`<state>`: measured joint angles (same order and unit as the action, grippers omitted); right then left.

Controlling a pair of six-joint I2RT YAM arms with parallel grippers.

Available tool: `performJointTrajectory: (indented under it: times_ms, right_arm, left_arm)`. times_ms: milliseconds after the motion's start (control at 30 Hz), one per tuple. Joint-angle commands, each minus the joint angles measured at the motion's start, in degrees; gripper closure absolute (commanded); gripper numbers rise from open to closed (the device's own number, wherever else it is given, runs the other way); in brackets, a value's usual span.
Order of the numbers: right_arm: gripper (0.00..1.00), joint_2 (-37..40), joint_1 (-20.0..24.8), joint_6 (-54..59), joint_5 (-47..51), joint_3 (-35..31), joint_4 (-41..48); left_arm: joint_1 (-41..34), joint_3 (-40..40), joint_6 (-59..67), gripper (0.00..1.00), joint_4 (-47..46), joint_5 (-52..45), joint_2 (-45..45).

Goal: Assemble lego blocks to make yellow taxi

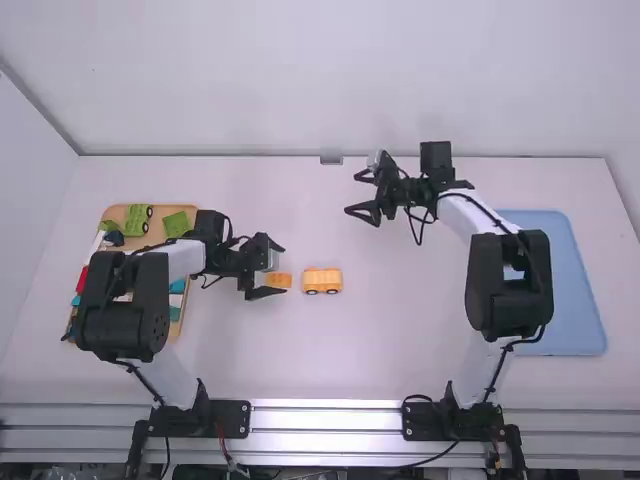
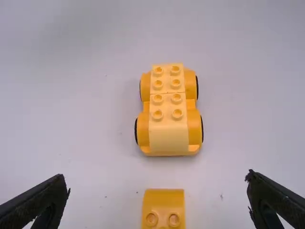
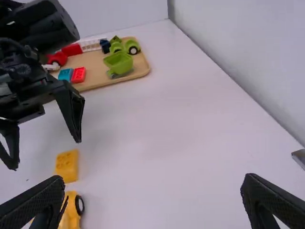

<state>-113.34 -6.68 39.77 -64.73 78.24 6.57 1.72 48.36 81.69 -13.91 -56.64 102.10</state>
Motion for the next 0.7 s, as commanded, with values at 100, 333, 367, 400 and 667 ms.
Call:
performJointTrajectory:
  times_ms: [100,333,367,400,667]
  right_arm:
    - [0.01,1.81,0.66,0.13,-5.55,-0.33,0.04]
    - [0.01,3.04,-1.49,7.04,5.6,-0.33,4.35]
    - [0.02,3.8,-2.05,6.99,8.61,-0.33,5.35]
    - [0.01,4.81,-2.58,7.06,10.82,-0.33,6.56]
    - [0.02,10.27,-2.25,22.32,9.18,-3.85,18.82]
  left_arm:
    - [0.24,-0.81,-0.2,0.01,-1.68,-1.03,0.24]
    - [-0.07,-0.98,0.02,0.01,2.21,-0.96,3.32]
    - [-0.04,-0.98,-1.29,0.01,3.28,-0.7,4.02]
    - [-0.04,-0.98,-2.12,0.01,3.69,-0.35,4.44]
    - [4.72,-1.01,5.2,0.01,1.01,-5.07,4.85]
